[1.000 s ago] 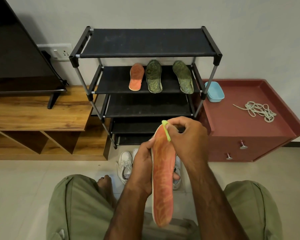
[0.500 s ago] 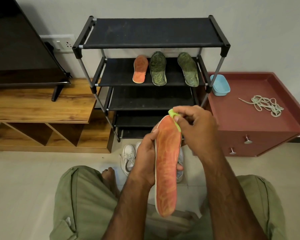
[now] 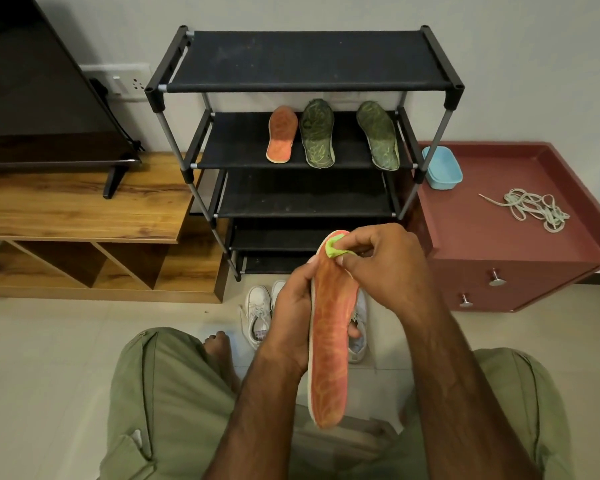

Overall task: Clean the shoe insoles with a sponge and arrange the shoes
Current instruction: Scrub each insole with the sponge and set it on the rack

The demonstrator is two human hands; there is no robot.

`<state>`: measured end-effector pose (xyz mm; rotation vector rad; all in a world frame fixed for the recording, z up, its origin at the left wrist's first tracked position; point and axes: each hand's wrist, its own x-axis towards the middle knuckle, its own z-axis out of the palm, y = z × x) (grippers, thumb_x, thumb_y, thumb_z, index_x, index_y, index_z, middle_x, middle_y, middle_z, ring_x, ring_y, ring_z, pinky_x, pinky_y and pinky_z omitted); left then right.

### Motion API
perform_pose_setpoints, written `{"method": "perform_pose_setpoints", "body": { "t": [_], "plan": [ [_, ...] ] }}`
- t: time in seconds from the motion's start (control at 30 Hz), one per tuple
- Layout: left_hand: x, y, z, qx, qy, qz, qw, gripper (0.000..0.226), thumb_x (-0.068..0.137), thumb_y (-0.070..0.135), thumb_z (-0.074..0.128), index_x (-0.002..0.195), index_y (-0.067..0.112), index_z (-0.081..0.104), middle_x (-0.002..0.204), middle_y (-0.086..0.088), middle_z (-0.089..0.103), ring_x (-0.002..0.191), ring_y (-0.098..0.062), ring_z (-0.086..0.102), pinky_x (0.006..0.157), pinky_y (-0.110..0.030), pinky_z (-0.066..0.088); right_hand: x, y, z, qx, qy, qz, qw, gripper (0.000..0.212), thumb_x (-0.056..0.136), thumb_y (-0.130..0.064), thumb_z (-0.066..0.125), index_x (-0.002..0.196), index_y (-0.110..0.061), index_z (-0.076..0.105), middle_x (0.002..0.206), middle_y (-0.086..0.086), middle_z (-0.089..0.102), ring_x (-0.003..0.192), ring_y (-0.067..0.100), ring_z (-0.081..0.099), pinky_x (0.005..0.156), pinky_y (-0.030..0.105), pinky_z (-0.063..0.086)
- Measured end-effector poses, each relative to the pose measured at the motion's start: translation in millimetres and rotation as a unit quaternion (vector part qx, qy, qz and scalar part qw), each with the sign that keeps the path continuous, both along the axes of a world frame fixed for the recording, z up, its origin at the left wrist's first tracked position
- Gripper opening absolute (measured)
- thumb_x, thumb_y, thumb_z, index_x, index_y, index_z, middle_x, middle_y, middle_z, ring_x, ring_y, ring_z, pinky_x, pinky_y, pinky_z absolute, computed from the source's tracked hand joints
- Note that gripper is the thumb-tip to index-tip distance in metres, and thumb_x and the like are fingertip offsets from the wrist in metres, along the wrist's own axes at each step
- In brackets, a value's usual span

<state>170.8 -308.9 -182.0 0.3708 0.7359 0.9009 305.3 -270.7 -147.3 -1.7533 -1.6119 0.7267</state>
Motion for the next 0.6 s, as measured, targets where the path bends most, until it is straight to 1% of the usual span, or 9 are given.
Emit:
{"method": "perform_pose_setpoints", "body": {
  "t": [0.1, 0.13, 0.2, 0.27, 0.33, 0.4, 0.47, 0.5, 0.6],
  "plan": [
    [1, 0, 8, 0.007, 0.022, 0.006, 1.0, 0.047, 0.091, 0.05, 0.054, 0.097, 0.013, 0.082, 0.085, -0.014, 0.065, 0.067, -0.028, 0.057, 0.054, -0.033, 0.053, -1, 0, -2, 0.05, -0.004, -0.09, 0.995, 0.018, 0.089, -0.017, 0.074, 0.098, -0.032, 0.081, 0.091, -0.019, 0.075, 0.082, 0.001, 0.069, 0.082, 0.031, 0.06],
    [1, 1, 9, 0.01, 0.029, 0.008, 0.999, 0.046, 0.09, 0.05, 0.054, 0.094, 0.013, 0.082, 0.084, -0.014, 0.065, 0.068, -0.028, 0.058, 0.053, -0.033, 0.053, -2, -1, -2, 0.053, -0.008, -0.089, 0.995, 0.018, 0.09, -0.018, 0.073, 0.098, -0.032, 0.08, 0.092, -0.02, 0.075, 0.083, 0.001, 0.069, 0.082, 0.03, 0.06],
    [1, 2, 9, 0.009, 0.029, 0.008, 1.0, 0.046, 0.092, 0.049, 0.055, 0.099, 0.012, 0.081, 0.087, -0.015, 0.065, 0.07, -0.028, 0.059, 0.053, -0.033, 0.054, -3, -2, -4, 0.018, -0.01, -0.032, 0.999, 0.017, 0.09, -0.02, 0.075, 0.099, -0.033, 0.081, 0.098, -0.019, 0.076, 0.089, 0.0, 0.069, 0.085, 0.026, 0.059],
    [-2, 0, 6, -0.001, 0.025, 0.004, 1.0, 0.048, 0.097, 0.049, 0.051, 0.103, 0.01, 0.08, 0.086, -0.016, 0.065, 0.066, -0.028, 0.059, 0.052, -0.032, 0.055, 0, 0, -5, -0.007, 0.013, -0.013, 1.0, 0.014, 0.089, -0.022, 0.078, 0.096, -0.034, 0.081, 0.096, -0.019, 0.077, 0.089, -0.001, 0.07, 0.086, 0.029, 0.06],
    [-4, 1, 4, -0.015, 0.021, 0.01, 1.0, 0.049, 0.099, 0.048, 0.05, 0.102, 0.009, 0.079, 0.083, -0.016, 0.064, 0.062, -0.029, 0.058, 0.051, -0.033, 0.055, 5, 3, -5, 0.033, 0.048, -0.081, 0.995, 0.015, 0.088, -0.021, 0.075, 0.091, -0.034, 0.081, 0.084, -0.021, 0.075, 0.079, 0.001, 0.071, 0.078, 0.037, 0.063],
    [-6, 2, 5, -0.026, 0.017, 0.022, 0.999, 0.046, 0.097, 0.047, 0.053, 0.11, 0.007, 0.073, 0.083, -0.017, 0.065, 0.063, -0.03, 0.058, 0.05, -0.033, 0.055, 8, 3, -4, 0.074, 0.076, -0.14, 0.984, 0.014, 0.088, -0.019, 0.074, 0.091, -0.033, 0.079, 0.08, -0.022, 0.073, 0.075, 0.002, 0.069, 0.074, 0.039, 0.062],
    [-7, 3, 5, -0.024, 0.023, 0.03, 0.999, 0.045, 0.097, 0.046, 0.053, 0.114, 0.008, 0.07, 0.082, -0.016, 0.066, 0.063, -0.03, 0.057, 0.05, -0.033, 0.055, 8, 2, -2, 0.092, 0.083, -0.121, 0.985, 0.018, 0.091, -0.018, 0.073, 0.099, -0.033, 0.079, 0.088, -0.02, 0.073, 0.081, 0.002, 0.069, 0.078, 0.038, 0.061],
    [-7, 3, 5, -0.021, 0.026, 0.029, 0.999, 0.044, 0.097, 0.046, 0.053, 0.11, 0.009, 0.073, 0.082, -0.016, 0.066, 0.062, -0.03, 0.057, 0.05, -0.033, 0.055, 8, 2, -2, 0.097, 0.073, -0.096, 0.988, 0.021, 0.092, -0.017, 0.072, 0.102, -0.033, 0.079, 0.094, -0.018, 0.071, 0.085, 0.003, 0.068, 0.08, 0.038, 0.061],
    [-1, 2, 5, -0.003, 0.027, 0.009, 1.0, 0.047, 0.098, 0.049, 0.052, 0.103, 0.01, 0.079, 0.085, -0.015, 0.065, 0.065, -0.027, 0.06, 0.052, -0.033, 0.056, 5, 3, -7, 0.075, -0.002, -0.024, 0.997, 0.028, 0.092, -0.011, 0.069, 0.109, -0.031, 0.079, 0.105, -0.011, 0.067, 0.094, 0.007, 0.066, 0.089, 0.036, 0.058]
  ]
}}
